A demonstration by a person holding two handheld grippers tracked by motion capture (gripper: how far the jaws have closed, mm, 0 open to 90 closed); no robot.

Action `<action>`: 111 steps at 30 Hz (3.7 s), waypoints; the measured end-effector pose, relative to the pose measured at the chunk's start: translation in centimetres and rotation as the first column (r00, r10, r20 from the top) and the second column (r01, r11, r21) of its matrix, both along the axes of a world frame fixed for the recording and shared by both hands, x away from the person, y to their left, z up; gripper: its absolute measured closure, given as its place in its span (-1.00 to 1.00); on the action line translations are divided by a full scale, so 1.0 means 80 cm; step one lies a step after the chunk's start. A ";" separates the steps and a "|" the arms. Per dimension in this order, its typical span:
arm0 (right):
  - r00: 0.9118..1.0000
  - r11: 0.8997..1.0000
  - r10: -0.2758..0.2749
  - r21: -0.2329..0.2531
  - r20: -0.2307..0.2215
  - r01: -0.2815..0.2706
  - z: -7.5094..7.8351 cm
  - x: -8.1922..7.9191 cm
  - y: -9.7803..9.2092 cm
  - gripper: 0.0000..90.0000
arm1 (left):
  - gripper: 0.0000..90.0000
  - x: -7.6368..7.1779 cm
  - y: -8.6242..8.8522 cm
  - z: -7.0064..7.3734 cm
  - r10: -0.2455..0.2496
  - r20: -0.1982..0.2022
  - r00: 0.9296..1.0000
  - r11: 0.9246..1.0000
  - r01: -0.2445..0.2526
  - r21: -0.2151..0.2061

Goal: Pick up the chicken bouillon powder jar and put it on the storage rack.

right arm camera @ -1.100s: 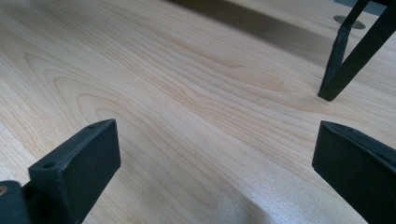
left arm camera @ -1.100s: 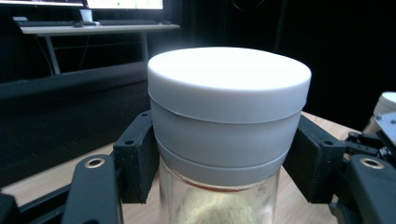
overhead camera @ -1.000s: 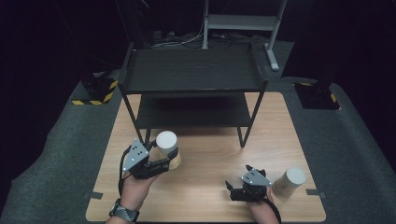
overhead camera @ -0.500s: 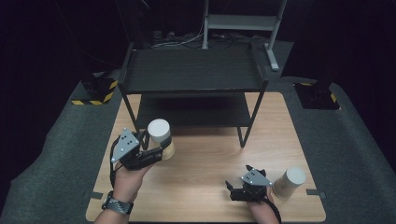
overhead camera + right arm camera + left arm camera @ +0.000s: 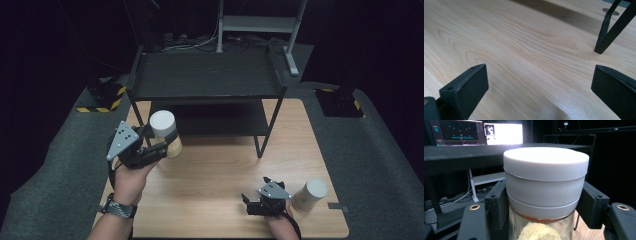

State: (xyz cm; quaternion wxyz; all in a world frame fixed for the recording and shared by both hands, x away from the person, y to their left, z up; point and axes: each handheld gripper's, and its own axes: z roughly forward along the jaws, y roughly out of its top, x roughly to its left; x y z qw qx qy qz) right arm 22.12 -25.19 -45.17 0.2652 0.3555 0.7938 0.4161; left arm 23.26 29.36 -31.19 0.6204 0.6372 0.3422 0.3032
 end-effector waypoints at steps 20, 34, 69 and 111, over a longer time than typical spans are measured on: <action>1.000 1.000 0.000 0.009 -0.005 0.000 0.000 0.001 -0.002 -0.99 | -0.24 0.017 -0.001 0.063 0.021 0.055 0.998 1.000 -0.020 -0.004; 1.000 1.000 -0.001 0.015 -0.004 0.001 -0.001 0.001 -0.003 -0.99 | -0.24 0.036 -0.002 0.109 0.041 0.091 0.995 0.999 -0.039 -0.031; 1.000 1.000 0.001 0.028 -0.009 -0.001 -0.001 0.002 -0.006 -0.99 | -0.24 0.113 -0.042 0.134 0.103 0.100 0.990 0.994 -0.100 -0.037; 1.000 1.000 0.006 0.030 -0.010 -0.006 -0.001 0.003 -0.008 -0.99 | -0.24 0.145 -0.060 0.129 0.134 0.063 0.989 0.991 -0.134 -0.012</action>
